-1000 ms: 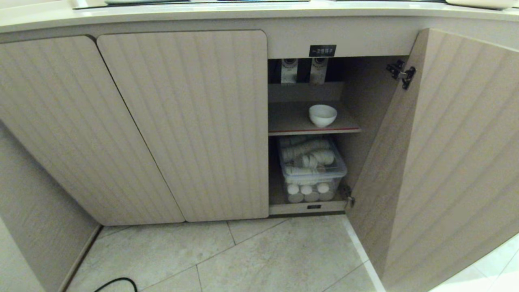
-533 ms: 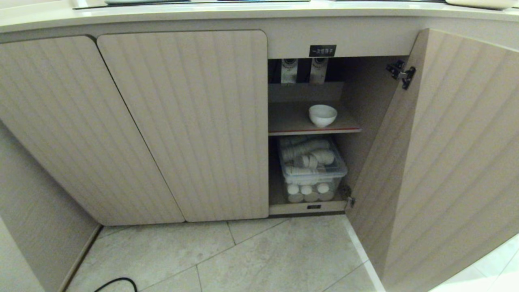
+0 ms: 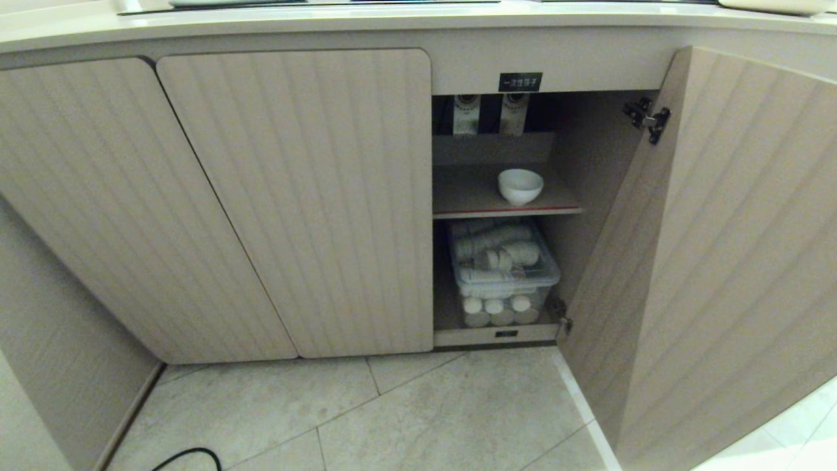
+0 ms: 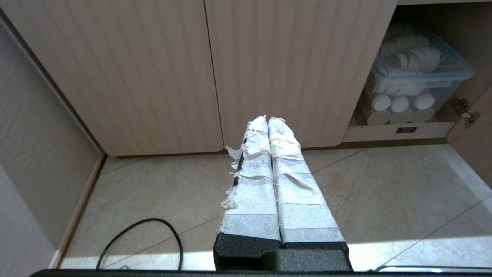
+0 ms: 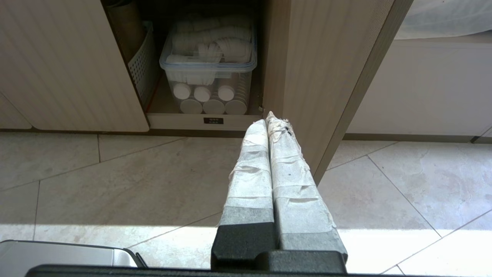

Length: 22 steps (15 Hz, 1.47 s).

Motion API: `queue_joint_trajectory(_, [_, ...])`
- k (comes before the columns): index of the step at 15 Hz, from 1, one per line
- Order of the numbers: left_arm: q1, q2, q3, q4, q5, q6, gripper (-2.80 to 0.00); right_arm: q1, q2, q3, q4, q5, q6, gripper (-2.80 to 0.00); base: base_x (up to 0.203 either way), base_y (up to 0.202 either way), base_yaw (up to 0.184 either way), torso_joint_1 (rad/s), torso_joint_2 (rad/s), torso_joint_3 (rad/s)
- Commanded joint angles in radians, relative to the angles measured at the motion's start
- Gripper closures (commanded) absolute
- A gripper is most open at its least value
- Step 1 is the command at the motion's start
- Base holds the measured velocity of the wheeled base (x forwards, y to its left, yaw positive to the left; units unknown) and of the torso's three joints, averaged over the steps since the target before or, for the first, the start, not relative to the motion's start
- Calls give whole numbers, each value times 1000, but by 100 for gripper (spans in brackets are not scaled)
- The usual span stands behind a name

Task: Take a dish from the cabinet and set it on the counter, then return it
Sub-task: Take the bowl from the cabinet

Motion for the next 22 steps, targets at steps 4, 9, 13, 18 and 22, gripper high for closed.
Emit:
queue_joint_trajectory(4, [0,0,0,0,0,-2,0,0,0,-1,-1,1,1,0,0,0,0,0,0,0])
queue_joint_trajectory(9, [0,0,0,0,0,0,0,0,0,0,-1,1,0,0,0,0,0,0,0,0])
queue_joint_trajectory(13, [0,0,-1,0,0,0,0,0,0,0,-1,1,-7,0,0,0,0,1,0,7])
queue_joint_trajectory(18, [0,0,-1,0,0,-2,0,0,0,0,-1,1,-3,0,0,0,0,0,0,0])
queue_joint_trajectory(22, [0,0,0,0,0,-2,0,0,0,-1,-1,1,-2,0,0,0,0,0,0,0])
